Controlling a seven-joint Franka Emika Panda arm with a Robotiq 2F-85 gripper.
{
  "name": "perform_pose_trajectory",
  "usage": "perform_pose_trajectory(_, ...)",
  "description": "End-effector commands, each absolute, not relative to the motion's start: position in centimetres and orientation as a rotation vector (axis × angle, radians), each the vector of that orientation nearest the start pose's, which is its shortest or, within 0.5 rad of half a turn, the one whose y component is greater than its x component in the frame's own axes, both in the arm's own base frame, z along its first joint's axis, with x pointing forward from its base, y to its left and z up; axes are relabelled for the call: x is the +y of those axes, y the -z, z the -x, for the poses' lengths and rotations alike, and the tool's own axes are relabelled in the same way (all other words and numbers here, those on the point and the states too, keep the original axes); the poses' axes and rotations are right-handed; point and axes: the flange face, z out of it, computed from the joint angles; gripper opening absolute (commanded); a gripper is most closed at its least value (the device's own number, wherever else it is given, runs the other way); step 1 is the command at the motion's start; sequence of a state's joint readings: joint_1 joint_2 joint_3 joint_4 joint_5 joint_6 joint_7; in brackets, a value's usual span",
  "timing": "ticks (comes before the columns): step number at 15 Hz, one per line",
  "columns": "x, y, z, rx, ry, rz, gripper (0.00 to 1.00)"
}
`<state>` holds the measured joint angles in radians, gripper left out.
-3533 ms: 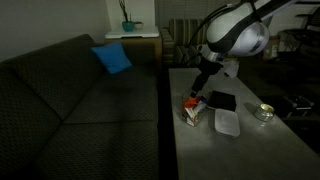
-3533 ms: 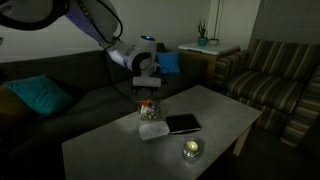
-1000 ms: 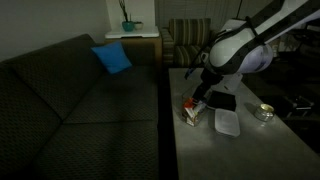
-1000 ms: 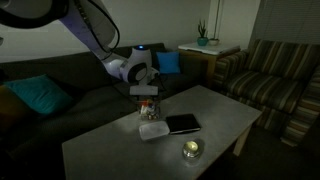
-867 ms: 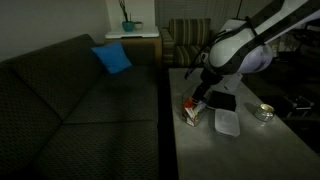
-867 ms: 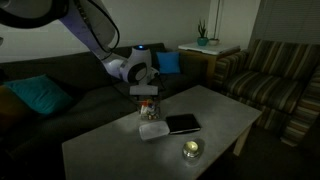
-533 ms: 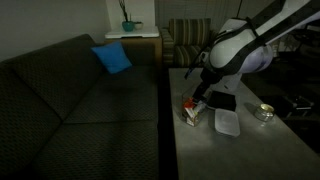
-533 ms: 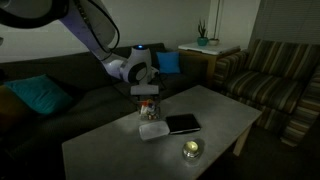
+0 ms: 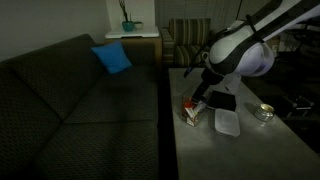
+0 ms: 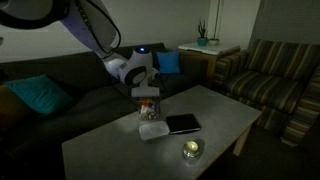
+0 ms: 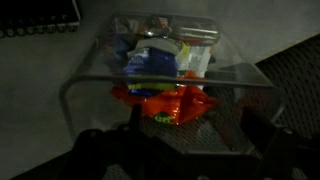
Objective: Press the button on the white lid then put the lid on the table then put the blue wrapper on the table and put it back in the storage container
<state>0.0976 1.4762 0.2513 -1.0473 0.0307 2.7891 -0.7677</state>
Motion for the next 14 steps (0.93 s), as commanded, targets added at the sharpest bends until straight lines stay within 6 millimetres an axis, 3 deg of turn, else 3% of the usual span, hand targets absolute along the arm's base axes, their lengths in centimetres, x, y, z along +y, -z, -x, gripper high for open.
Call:
perform_pose_trajectory(1, 18.3, 5.3, -70.6, -1.212, 0.500, 2.586, 1.00)
perform_pose_trajectory(10, 17.0, 6.3, -70.3, -1.193, 0.448, 2.512, 1.00)
perform_pose_trajectory(14, 15.2, 7.3, -70.0, -1.154, 0.347, 2.564, 1.00)
